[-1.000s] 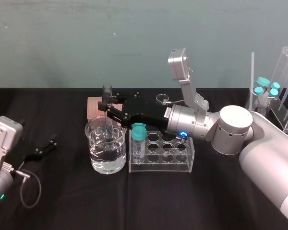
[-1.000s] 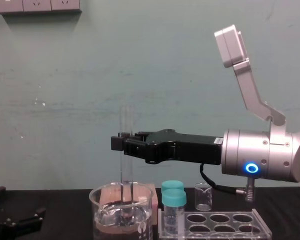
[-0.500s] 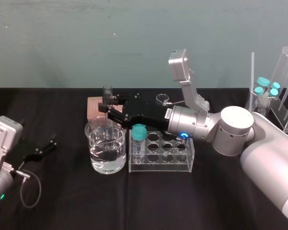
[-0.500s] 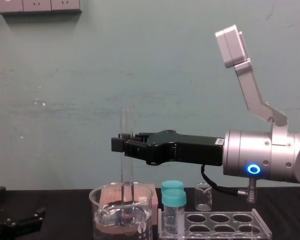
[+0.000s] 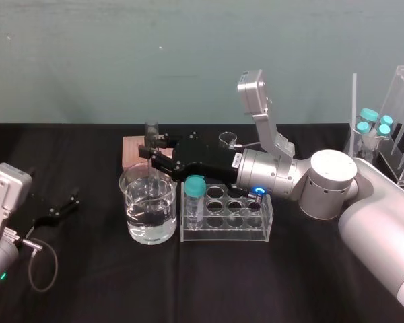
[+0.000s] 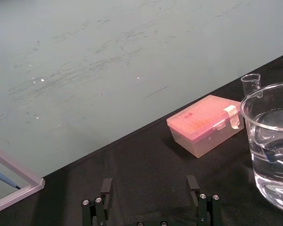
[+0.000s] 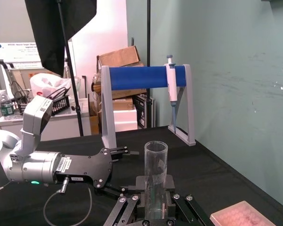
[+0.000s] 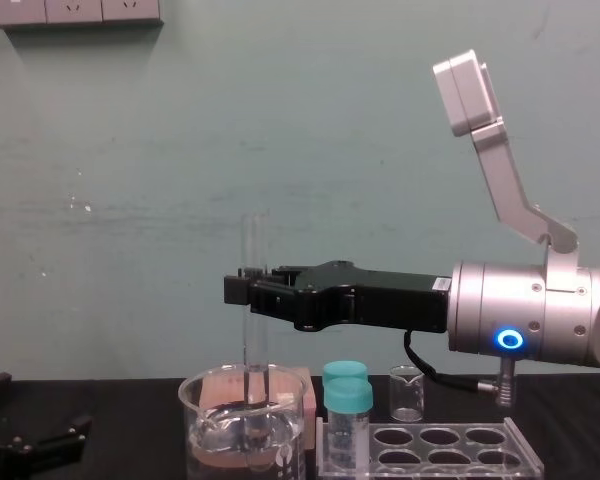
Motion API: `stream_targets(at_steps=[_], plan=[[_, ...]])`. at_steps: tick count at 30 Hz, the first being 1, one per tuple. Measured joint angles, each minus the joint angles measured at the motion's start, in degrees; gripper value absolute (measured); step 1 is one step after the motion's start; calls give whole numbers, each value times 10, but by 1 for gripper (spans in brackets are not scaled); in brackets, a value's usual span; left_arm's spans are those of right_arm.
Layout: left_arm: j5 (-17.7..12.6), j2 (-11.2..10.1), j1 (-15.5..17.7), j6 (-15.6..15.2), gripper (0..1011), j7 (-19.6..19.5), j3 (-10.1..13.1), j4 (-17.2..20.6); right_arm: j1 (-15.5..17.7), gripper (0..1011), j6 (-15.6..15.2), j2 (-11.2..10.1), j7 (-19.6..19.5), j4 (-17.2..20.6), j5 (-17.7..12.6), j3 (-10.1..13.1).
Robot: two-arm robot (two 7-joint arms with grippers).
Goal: Hold the test tube with one hand and immerse one end into the beaker, then return it to the test tube rack.
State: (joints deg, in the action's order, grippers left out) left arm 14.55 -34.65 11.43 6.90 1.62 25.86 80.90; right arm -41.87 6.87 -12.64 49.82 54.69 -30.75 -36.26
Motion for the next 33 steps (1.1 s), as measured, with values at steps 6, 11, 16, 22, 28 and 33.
stream_targets(at_steps=[6,11,16,22,28,33], plan=[[0,0,0,0,1000,0,0,0,0,242,-1,0,0,1,-1,0],[0,0,0,0,1000,0,0,0,0,242,-1,0,0,1,-2,-1],[0,0,0,0,1000,0,0,0,-1,241,-1,0,0,0,-2,-1],[0,0,0,0,1000,0,0,0,-1,242,0,1,0,-1,-2,-1],[0,0,0,0,1000,0,0,0,-1,241,1,1,0,-1,-2,-1],[0,0,0,0,1000,0,0,0,-2,241,3,1,0,-1,-3,-1]])
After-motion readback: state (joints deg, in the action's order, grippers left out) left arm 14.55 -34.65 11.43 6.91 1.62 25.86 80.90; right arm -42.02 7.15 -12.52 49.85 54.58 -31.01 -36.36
